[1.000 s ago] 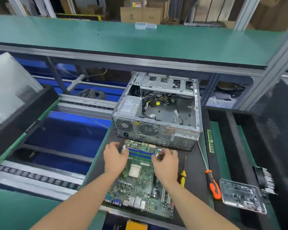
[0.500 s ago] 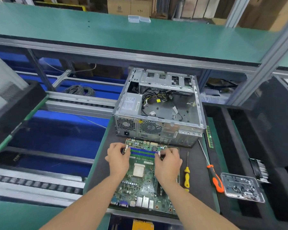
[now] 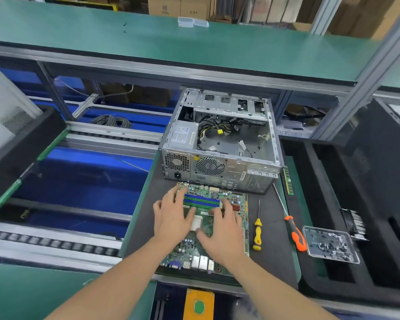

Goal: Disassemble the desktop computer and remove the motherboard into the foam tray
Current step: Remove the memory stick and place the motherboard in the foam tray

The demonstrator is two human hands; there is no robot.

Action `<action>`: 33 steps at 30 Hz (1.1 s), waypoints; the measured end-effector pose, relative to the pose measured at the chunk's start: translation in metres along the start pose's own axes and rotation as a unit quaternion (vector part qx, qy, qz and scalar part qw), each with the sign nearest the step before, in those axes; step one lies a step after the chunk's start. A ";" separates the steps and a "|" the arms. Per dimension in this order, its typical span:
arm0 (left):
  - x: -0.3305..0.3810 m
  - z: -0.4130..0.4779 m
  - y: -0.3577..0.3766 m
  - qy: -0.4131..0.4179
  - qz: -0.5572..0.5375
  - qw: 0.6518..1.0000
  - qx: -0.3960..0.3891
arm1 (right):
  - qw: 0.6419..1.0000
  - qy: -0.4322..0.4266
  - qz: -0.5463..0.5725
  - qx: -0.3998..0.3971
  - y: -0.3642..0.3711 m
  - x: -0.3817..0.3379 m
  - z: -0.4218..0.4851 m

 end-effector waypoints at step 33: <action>0.005 -0.029 -0.013 0.023 0.068 0.994 0.086 | 0.990 -0.106 -0.065 -0.061 -0.013 -0.021 0.035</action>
Point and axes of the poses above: each hand's wrist, its own z-axis towards the middle knuckle, its own y-axis out of the palm, x = y × z, the point moved 10 cm from there along z, towards the middle knuckle, and after that the axes turned 12 degrees about -y, right-handed, at the moved point
